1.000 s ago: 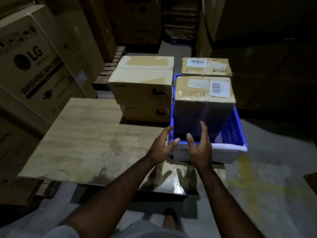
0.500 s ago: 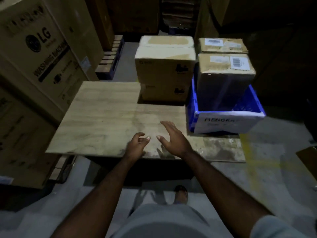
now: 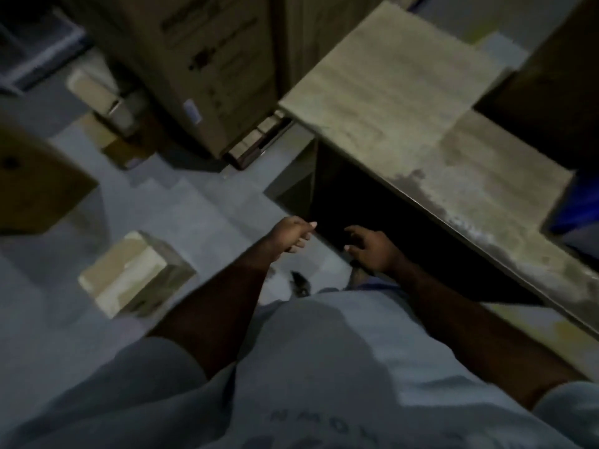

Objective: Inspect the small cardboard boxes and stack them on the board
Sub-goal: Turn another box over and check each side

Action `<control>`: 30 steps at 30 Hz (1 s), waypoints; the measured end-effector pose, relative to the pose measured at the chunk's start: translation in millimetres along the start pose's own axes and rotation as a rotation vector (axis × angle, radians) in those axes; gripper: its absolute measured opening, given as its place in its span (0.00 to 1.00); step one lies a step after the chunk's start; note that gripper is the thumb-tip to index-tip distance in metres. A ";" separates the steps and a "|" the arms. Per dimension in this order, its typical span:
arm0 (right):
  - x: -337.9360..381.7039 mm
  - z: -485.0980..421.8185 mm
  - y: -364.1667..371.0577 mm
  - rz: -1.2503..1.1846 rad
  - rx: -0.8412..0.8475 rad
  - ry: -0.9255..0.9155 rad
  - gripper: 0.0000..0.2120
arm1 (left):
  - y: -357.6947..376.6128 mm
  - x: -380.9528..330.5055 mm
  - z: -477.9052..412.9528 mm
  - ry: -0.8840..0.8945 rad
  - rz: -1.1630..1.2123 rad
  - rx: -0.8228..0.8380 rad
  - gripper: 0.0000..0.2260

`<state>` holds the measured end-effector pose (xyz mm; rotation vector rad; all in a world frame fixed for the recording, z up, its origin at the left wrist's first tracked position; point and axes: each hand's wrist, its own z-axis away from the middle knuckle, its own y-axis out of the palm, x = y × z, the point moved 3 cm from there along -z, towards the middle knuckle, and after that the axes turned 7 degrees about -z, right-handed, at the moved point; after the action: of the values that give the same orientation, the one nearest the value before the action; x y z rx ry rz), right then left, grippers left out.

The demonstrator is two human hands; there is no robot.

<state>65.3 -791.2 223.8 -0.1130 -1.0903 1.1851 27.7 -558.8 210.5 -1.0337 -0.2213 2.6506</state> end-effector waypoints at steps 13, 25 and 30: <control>87.8 -140.4 81.6 -0.147 0.267 0.005 0.12 | -88.7 133.8 31.5 -0.331 0.335 -0.156 0.13; 200.4 -317.2 130.6 -0.500 0.485 0.370 0.07 | -231.3 170.9 32.3 -0.633 0.200 -0.295 0.11; 246.4 -344.7 149.2 -0.524 0.593 0.400 0.05 | -264.8 170.1 -10.4 -0.599 0.377 -0.425 0.08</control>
<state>204.8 -379.5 110.4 0.3634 -0.3503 0.9082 -29.4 -253.4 159.1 -0.3590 -0.8122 3.2911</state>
